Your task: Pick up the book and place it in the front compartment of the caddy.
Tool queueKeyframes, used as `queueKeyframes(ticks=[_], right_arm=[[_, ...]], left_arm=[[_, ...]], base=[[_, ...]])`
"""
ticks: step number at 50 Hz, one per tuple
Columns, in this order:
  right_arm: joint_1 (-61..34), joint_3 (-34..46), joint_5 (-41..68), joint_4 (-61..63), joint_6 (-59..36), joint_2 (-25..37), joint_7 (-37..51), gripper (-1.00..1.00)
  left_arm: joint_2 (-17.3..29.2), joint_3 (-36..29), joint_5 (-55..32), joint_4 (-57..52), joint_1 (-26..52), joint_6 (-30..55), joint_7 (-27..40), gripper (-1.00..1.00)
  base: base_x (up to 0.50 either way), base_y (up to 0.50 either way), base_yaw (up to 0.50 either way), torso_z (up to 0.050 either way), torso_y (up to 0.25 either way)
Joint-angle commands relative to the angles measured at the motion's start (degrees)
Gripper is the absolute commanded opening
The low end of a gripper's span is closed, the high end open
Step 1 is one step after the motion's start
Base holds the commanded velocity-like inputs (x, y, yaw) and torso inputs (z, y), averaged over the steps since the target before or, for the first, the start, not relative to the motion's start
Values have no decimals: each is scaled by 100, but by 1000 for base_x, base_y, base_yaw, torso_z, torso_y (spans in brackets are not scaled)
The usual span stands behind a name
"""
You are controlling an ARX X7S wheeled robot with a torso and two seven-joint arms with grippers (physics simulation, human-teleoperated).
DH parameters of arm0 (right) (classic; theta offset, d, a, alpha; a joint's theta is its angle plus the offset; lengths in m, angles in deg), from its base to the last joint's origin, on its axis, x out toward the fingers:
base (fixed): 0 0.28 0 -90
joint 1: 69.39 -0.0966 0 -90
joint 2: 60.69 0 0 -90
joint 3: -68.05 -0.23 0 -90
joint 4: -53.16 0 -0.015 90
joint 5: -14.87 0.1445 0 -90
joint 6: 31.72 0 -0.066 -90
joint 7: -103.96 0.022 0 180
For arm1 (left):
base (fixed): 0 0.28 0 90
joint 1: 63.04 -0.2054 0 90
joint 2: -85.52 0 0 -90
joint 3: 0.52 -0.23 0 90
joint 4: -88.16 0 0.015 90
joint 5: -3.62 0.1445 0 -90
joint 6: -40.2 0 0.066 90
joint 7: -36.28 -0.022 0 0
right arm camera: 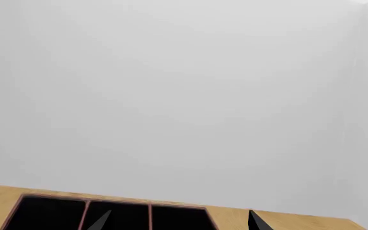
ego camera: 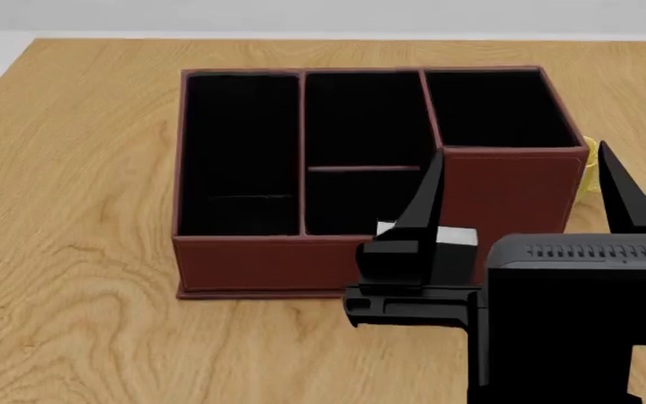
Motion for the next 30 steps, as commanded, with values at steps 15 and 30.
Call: queueKeyframes(ticks=[15, 30], right_arm=[[24, 123, -116, -46, 94, -17, 31, 100], [64, 57, -10, 11, 135, 87, 58, 100]], left_arm=[[62, -145, -11, 5, 72, -59, 57, 100], [124, -185, -18, -8, 66, -125, 103, 100]], base=[[267, 88, 0, 0, 1], [268, 88, 0, 0, 1]])
